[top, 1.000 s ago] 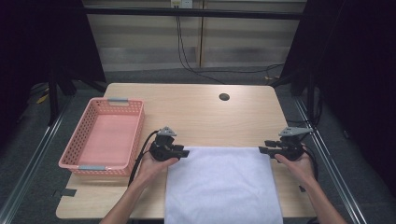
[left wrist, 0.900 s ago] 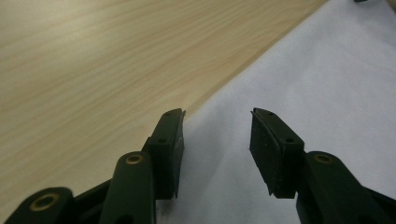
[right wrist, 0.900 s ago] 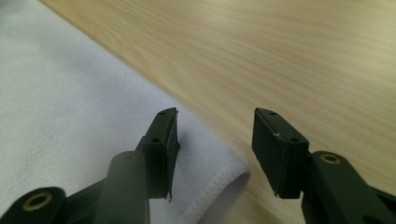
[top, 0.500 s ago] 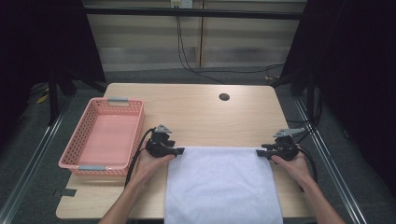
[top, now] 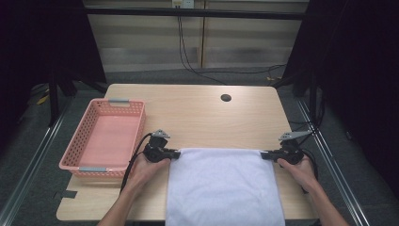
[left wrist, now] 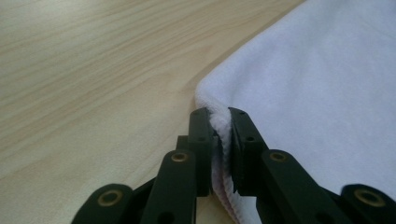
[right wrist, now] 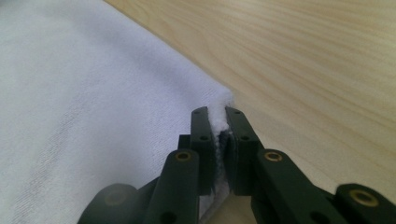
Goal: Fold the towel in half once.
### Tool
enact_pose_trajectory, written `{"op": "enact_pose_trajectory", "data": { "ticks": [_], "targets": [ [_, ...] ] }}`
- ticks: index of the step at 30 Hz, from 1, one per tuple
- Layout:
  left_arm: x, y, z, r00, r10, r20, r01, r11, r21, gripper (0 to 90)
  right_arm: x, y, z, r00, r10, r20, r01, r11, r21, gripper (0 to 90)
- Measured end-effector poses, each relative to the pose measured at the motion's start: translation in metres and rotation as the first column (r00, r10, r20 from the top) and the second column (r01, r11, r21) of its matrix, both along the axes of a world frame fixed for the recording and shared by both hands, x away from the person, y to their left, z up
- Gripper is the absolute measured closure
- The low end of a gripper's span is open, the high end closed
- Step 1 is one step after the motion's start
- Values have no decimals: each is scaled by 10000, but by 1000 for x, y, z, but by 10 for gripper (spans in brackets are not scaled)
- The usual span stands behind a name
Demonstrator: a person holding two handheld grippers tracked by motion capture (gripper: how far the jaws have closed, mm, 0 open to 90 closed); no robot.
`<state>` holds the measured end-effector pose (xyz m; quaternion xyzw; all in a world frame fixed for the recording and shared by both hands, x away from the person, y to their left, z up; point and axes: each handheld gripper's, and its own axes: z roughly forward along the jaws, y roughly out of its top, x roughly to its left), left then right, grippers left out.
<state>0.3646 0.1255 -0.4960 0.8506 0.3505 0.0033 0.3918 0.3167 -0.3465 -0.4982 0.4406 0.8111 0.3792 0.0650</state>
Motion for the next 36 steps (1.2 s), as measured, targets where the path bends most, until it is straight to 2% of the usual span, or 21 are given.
{"op": "enact_pose_trajectory", "data": {
  "ticks": [1,2,3,6,9,12,16,18,22,26,30,32,35,36],
  "targets": [
    [1,2,3,10000,-6,-23,6,9998,-194,816,-1,-1,4,10000,19,51,-19,10000,16,843],
    [2,4,7,9998,92,-199,-106,9977,-667,818,-1,-3,7,9999,-7,171,3,9998,196,845],
    [2,5,13,9995,273,-128,-285,9942,-1038,821,0,-5,12,9994,-53,337,39,9992,407,851],
    [-2,4,34,9984,314,478,-251,9917,-1262,827,1,-10,27,9974,-151,709,97,9971,759,855],
    [0,3,51,9959,356,833,-224,9879,-1535,827,3,-12,39,9940,-200,1075,109,9963,847,856],
    [5,3,66,9928,426,1116,-245,9871,-1585,827,7,-16,51,9892,-386,1418,226,9934,1126,856],
    [17,2,81,9877,439,1503,-234,9905,-1357,828,15,-21,65,9835,-505,1738,270,9905,1352,856],
    [25,-1,84,9842,498,1699,-278,9912,-1293,827,22,-22,69,9813,-595,1832,348,9902,1354,855],
    [45,-6,86,9816,765,1752,-542,9902,-1286,827,37,-23,74,9759,-857,2005,535,9855,1610,856],
    [56,-11,95,9732,961,2089,-710,9897,-1247,828,54,-25,82,9724,-1061,2077,732,9844,1602,859],
    [65,-8,106,9643,1298,2310,-919,9816,-1676,827,69,-23,94,9659,-1193,2299,863,9851,1487,860],
    [67,-9,107,9610,1280,2452,-920,9840,-1529,827,75,-22,100,9634,-1266,2363,952,9856,1398,860],
    [63,-9,108,9572,1475,2489,-981,9748,-2005,826,76,-18,107,9599,-1188,2540,835,9858,1455,860],
    [61,-8,108,9584,1390,2491,-909,9766,-1951,826,74,-17,109,9594,-1131,2583,756,9857,1508,860]
  ]
}}
